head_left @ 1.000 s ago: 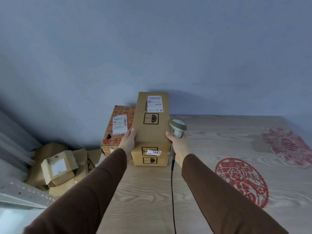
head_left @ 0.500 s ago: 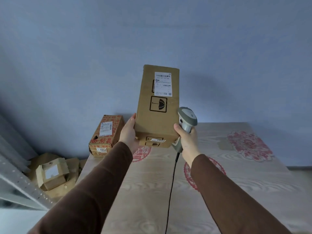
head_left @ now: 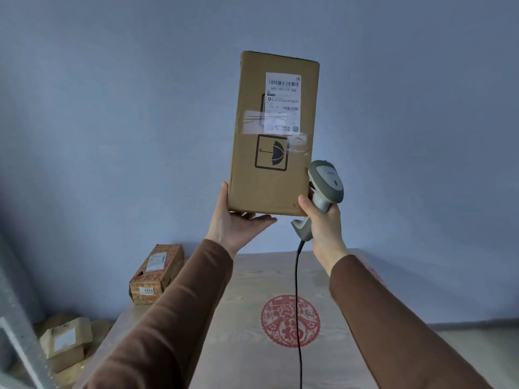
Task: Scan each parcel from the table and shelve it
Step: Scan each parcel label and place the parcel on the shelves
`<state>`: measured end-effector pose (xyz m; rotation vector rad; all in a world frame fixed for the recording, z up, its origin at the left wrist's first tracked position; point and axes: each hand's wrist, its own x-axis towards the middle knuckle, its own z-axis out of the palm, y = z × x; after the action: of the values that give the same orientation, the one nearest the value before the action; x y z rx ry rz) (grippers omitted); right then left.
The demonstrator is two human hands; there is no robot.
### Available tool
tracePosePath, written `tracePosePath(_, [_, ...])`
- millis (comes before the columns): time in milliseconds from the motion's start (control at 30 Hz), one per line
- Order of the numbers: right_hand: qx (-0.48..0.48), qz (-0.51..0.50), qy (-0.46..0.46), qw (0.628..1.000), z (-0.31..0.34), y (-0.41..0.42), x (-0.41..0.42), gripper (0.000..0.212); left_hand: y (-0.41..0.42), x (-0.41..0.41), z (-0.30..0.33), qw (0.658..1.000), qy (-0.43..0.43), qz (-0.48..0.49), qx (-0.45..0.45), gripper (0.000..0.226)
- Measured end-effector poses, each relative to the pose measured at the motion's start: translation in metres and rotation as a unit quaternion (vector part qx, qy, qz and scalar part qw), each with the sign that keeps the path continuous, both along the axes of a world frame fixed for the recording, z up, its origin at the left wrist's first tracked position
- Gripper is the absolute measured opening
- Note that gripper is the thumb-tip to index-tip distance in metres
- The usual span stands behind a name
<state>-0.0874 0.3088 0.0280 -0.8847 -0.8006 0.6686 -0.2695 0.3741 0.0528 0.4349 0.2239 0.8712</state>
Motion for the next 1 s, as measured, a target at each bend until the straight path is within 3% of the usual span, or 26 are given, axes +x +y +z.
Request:
tracePosePath(100, [0.025, -0.012, -0.024, 0.999, 0.023, -0.02, 0.003, 0.041, -0.025, 0.006, 0.02, 0.991, -0.088, -0.083, 0.05, 0.095])
tracePosePath(300, [0.06, -0.015, -0.048, 0.997, 0.053, -0.047, 0.004, 0.035, -0.046, 0.011, 0.044, 0.978, -0.109, -0.114, 0.138, 0.105])
tracePosePath(700, [0.068, -0.039, -0.121, 0.99, 0.063, -0.063, -0.01, 0.037, -0.041, -0.001, 0.029, 0.98, -0.081, -0.1, 0.155, 0.093])
tracePosePath(833, [0.085, -0.024, -0.127, 0.988, 0.063, -0.063, -0.012, 0.013, -0.035, -0.008, 0.025, 0.982, -0.085, -0.087, 0.143, 0.088])
tracePosePath(1000, [0.093, -0.006, -0.119, 0.988, 0.063, -0.064, -0.015, 0.015, -0.031, -0.009, 0.017, 0.985, -0.096, -0.084, 0.119, 0.089])
